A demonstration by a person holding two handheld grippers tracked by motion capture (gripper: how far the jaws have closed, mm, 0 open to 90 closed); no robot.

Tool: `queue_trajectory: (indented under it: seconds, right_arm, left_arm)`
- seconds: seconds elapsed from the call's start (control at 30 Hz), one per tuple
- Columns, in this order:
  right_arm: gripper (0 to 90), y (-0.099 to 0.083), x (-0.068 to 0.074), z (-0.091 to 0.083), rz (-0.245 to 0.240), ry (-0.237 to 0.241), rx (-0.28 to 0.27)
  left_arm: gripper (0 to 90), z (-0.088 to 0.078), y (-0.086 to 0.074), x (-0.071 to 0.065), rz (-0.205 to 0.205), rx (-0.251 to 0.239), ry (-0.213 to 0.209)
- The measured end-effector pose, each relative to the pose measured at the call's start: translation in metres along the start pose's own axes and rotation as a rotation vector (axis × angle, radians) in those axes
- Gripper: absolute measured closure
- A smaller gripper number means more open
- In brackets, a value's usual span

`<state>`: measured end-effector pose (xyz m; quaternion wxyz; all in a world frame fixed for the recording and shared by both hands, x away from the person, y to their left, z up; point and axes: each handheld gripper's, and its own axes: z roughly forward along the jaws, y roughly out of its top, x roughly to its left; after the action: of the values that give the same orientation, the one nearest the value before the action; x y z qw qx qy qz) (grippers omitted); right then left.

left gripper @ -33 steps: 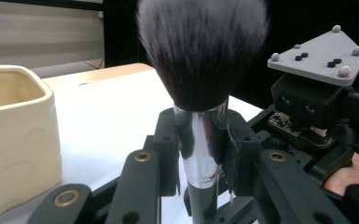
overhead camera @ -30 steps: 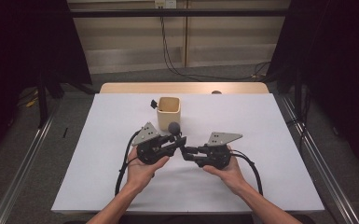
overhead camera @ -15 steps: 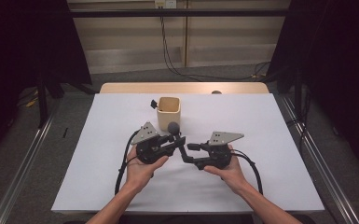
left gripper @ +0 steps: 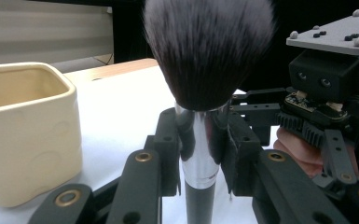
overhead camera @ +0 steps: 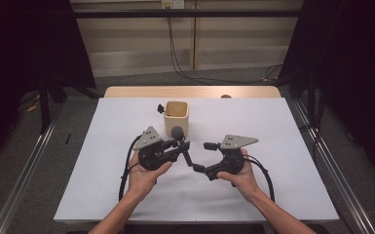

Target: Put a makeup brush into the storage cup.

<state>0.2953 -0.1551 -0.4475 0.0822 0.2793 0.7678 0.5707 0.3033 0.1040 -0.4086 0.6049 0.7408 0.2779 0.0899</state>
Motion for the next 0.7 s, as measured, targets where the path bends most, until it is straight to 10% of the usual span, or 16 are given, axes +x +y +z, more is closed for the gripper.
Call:
queue_trajectory:
  seconds: [0.33,0.7]
  right_arm:
    - [1.7,0.001,-0.003,-0.008,-0.002,0.0,-0.006]
    - [3.7,-0.004,-0.001,-0.02,-0.003,-0.102,-0.018]
  left_arm:
    - [70.8,-0.005,0.001,0.003,0.013,0.021,-0.001]
    - [70.8,-0.015,0.002,0.007,0.0,0.035,0.012]
